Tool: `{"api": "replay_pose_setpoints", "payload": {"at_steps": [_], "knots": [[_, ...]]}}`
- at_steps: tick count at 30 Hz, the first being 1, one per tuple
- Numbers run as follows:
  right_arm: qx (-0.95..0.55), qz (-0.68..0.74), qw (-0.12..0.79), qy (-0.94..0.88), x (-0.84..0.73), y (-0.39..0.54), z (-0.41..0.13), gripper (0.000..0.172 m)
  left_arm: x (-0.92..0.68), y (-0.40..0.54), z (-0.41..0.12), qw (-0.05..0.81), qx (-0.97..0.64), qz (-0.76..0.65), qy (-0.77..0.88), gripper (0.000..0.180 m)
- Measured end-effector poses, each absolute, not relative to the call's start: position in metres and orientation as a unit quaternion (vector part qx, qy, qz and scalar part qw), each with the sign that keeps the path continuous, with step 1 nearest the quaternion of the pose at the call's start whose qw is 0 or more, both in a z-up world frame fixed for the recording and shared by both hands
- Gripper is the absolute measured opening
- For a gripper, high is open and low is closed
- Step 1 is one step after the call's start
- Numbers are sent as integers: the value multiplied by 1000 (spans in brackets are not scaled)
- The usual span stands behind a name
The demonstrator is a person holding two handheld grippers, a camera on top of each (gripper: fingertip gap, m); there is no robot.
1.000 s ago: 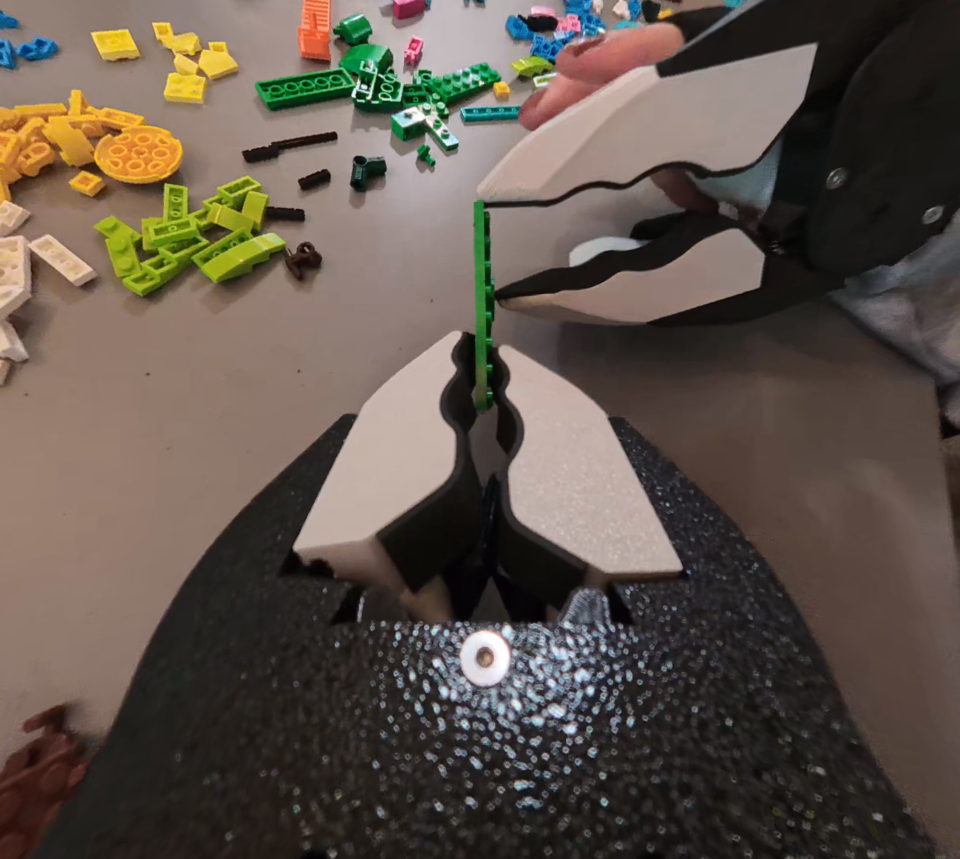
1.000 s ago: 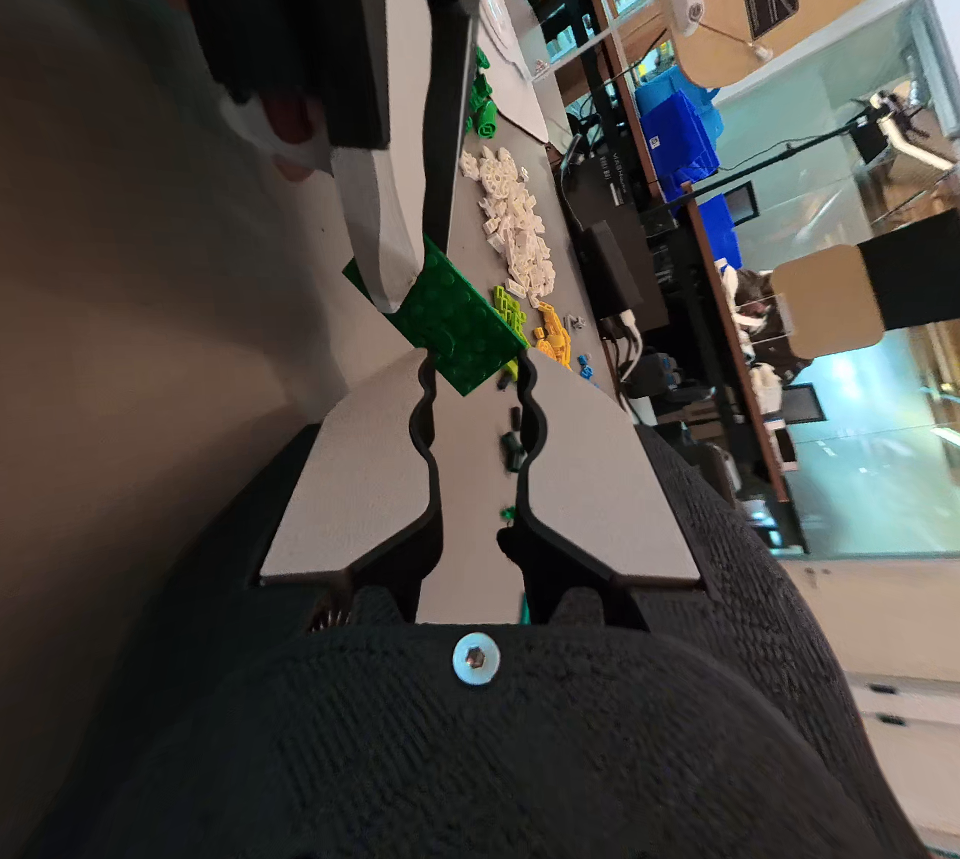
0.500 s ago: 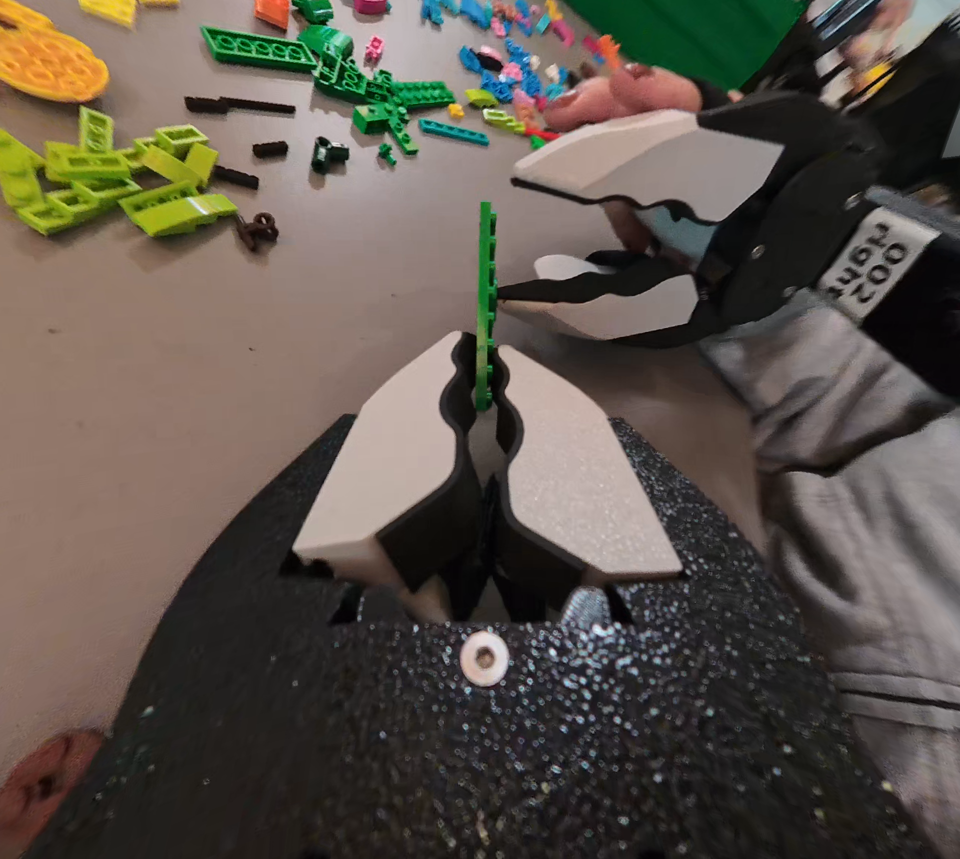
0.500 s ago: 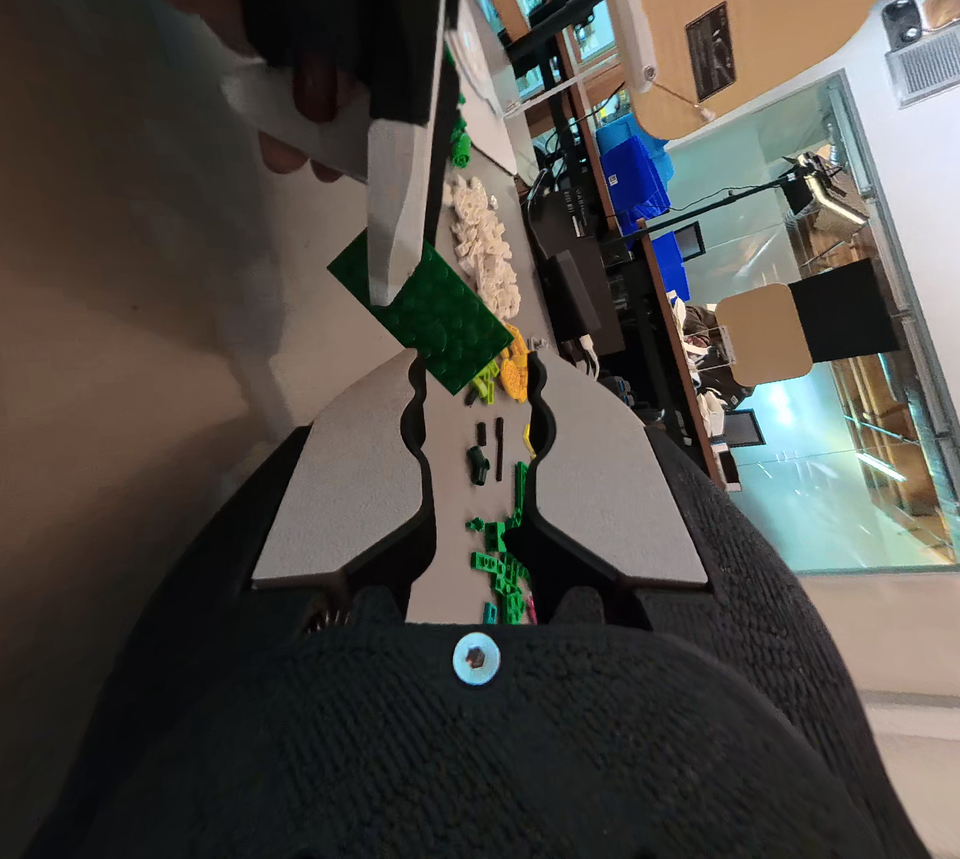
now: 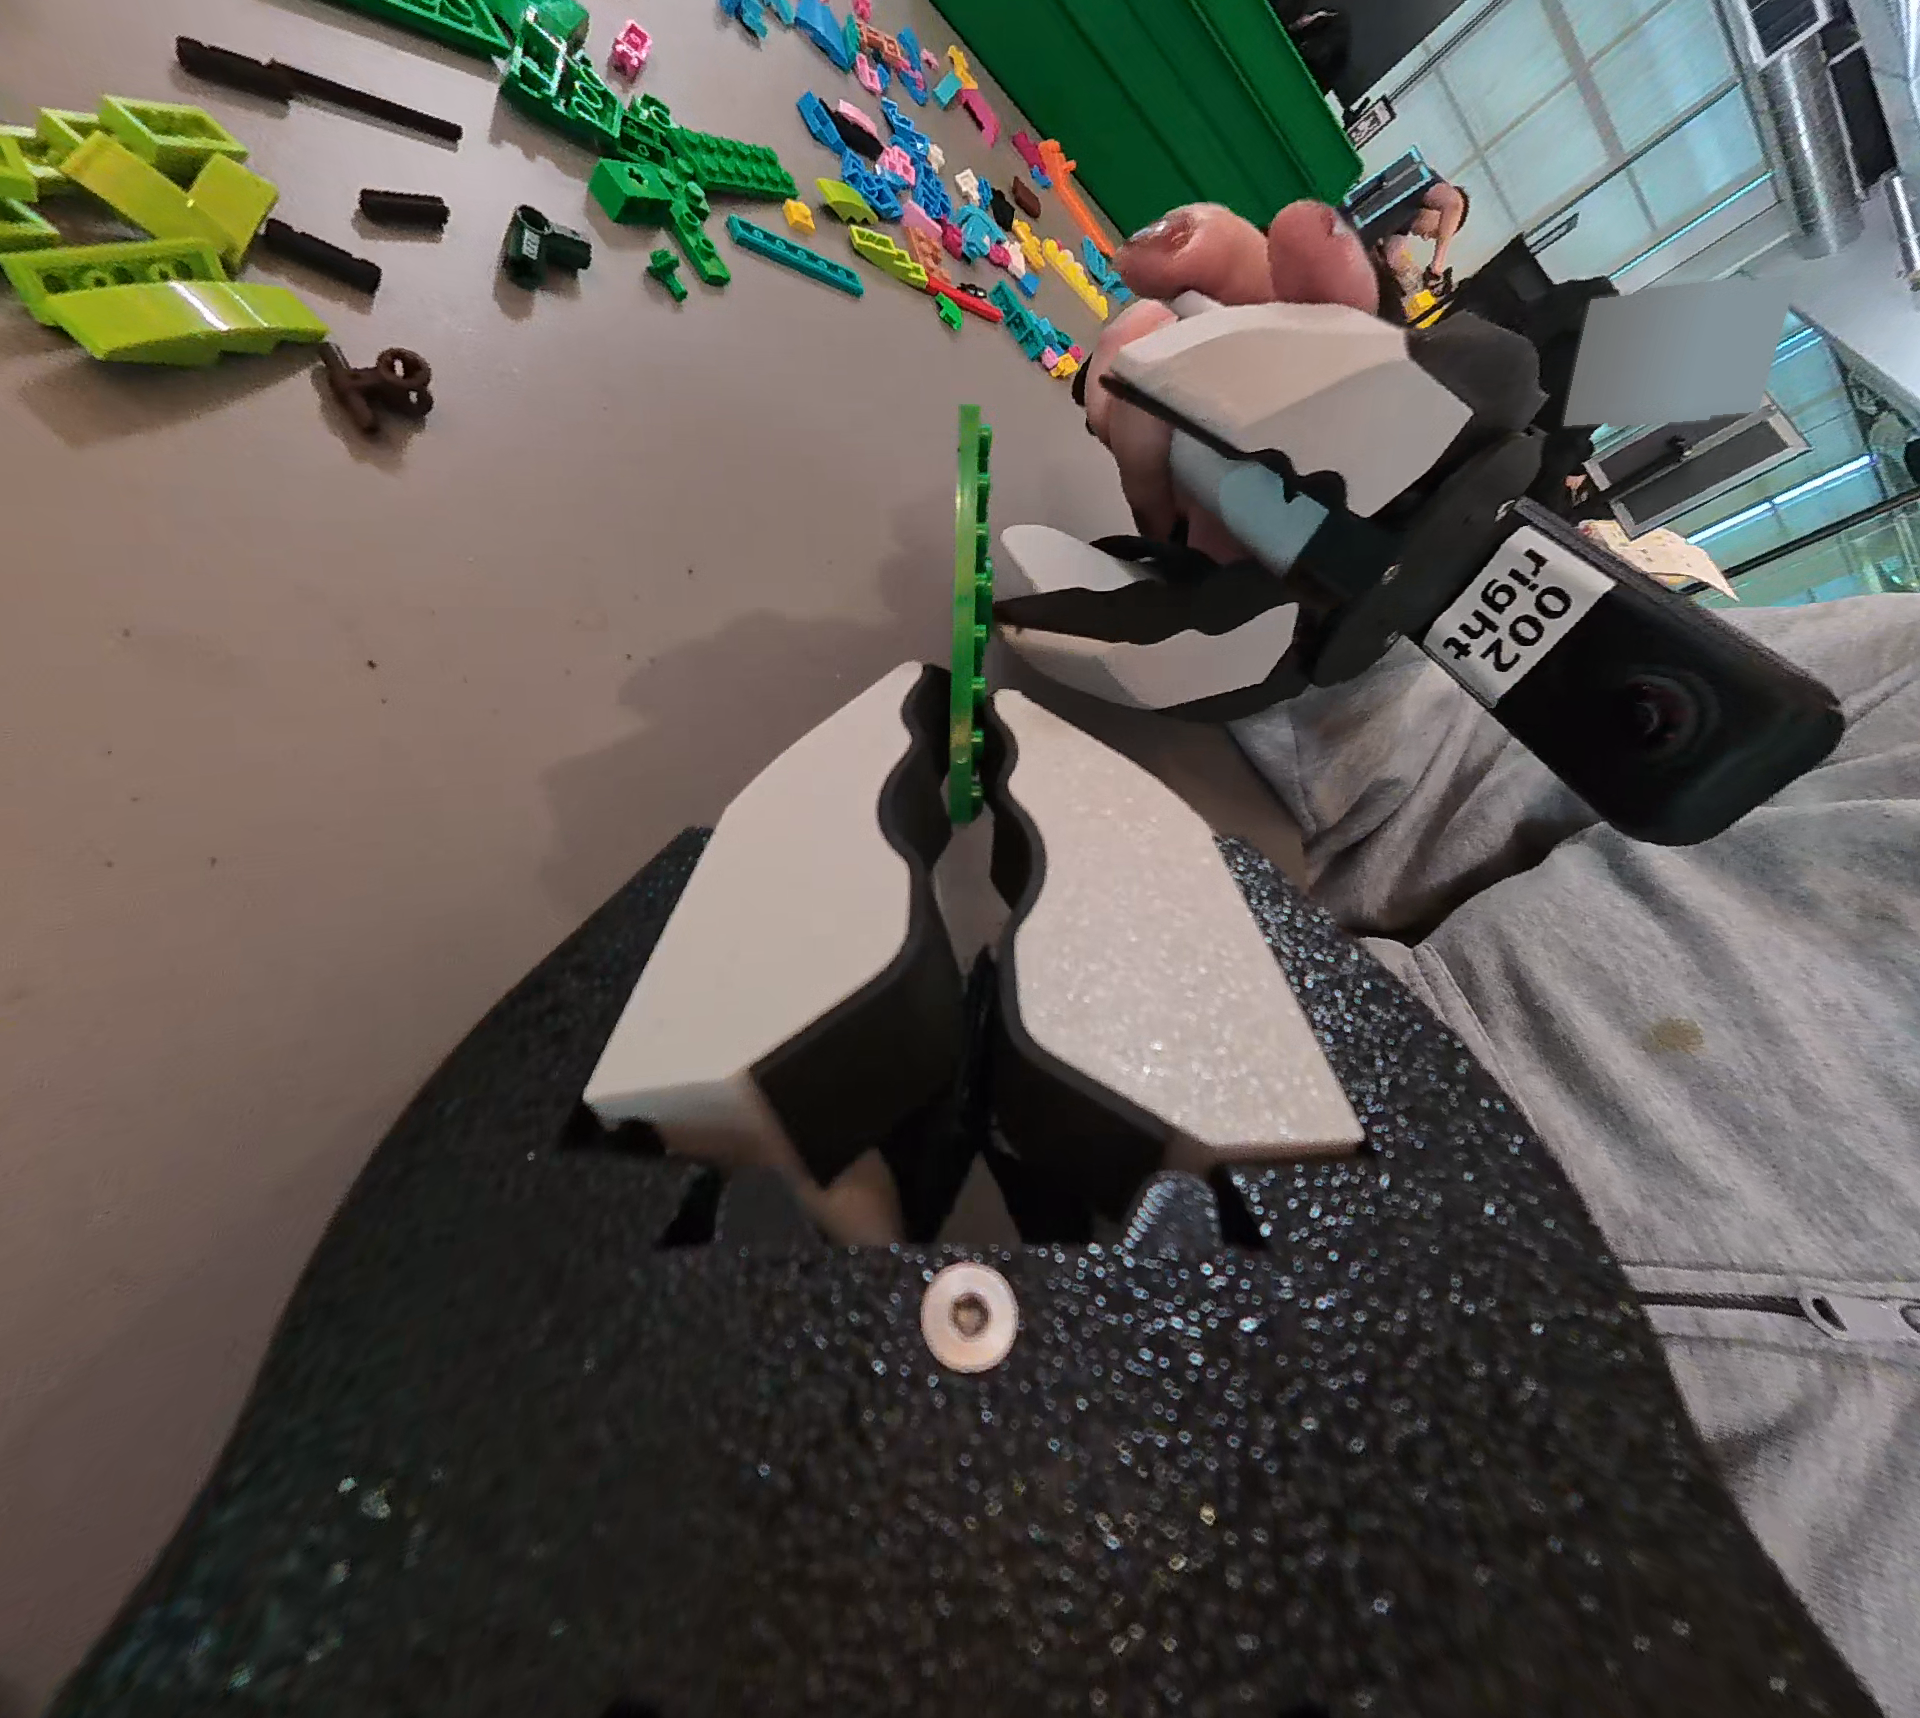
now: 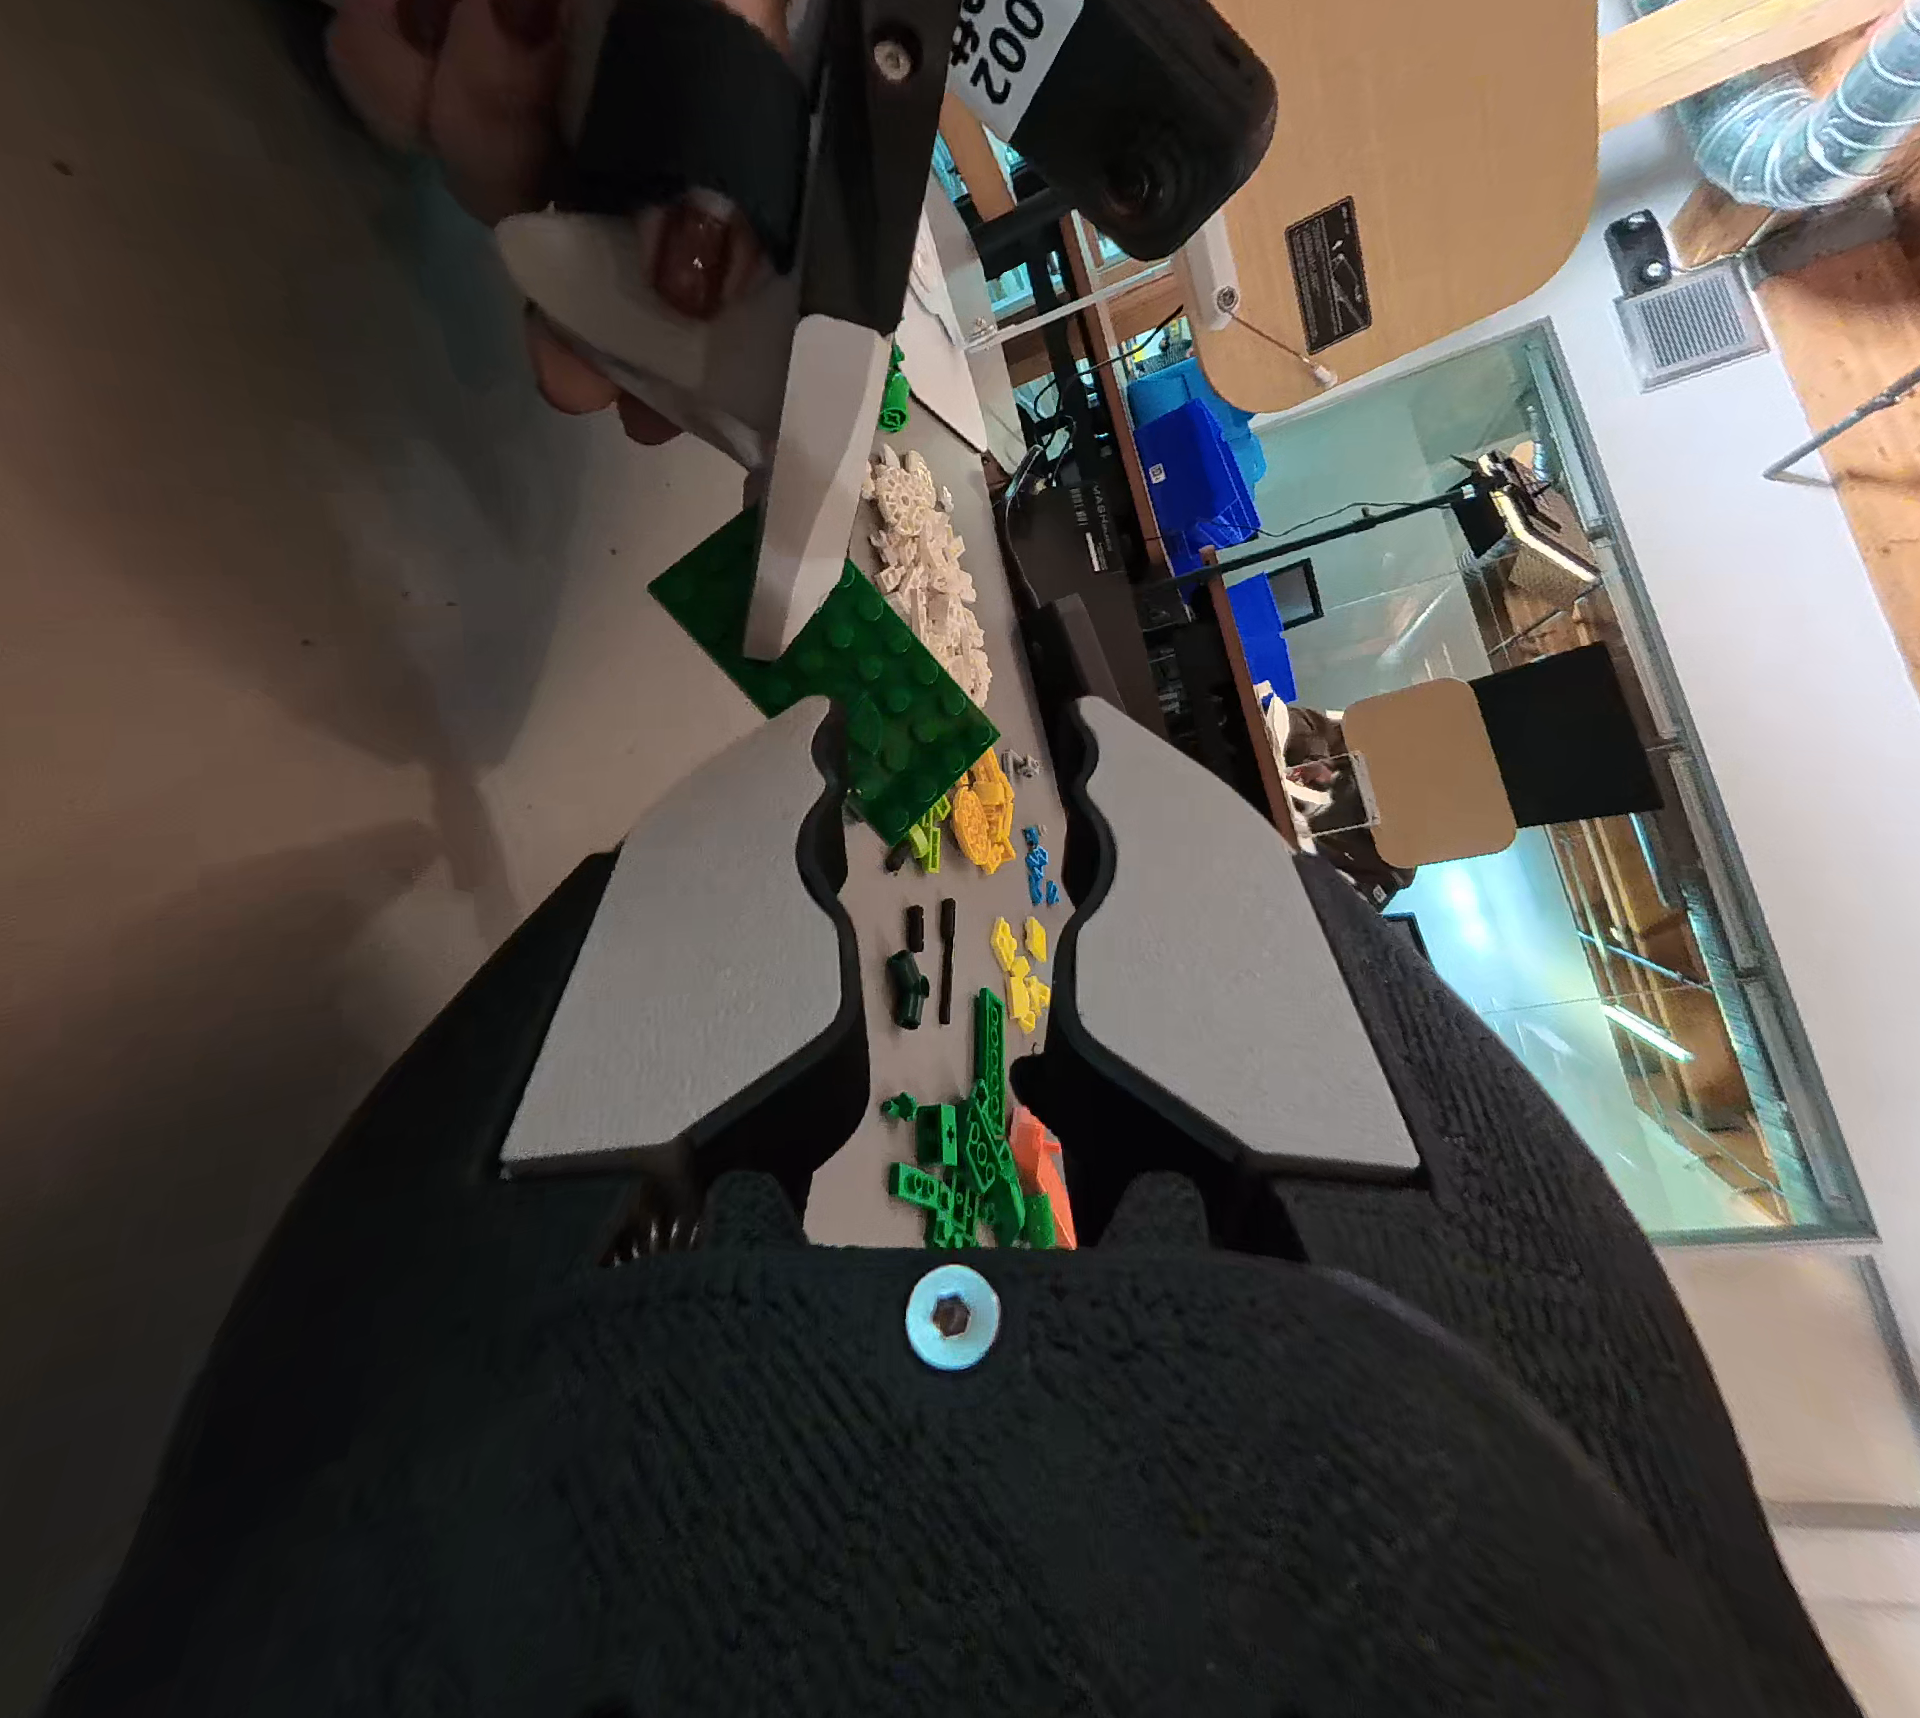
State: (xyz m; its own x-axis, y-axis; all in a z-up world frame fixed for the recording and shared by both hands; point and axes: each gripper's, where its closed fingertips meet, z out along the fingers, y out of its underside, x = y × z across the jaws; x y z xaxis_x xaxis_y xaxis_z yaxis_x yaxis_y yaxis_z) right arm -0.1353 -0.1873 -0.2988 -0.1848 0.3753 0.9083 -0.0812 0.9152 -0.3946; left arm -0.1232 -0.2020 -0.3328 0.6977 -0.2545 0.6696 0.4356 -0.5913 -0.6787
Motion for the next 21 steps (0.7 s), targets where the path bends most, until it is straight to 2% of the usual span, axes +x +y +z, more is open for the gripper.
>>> {"api": "replay_pose_setpoints", "payload": {"at_steps": [9,21], "knots": [[-107,184,603,-769,-135,-188,-309,39,-125,-202,-333,449,-805,-384,-59,4],[-129,217,623,-740,-134,-189,-292,35,-121,-203,-334,443,-807,-387,-49,4]]}}
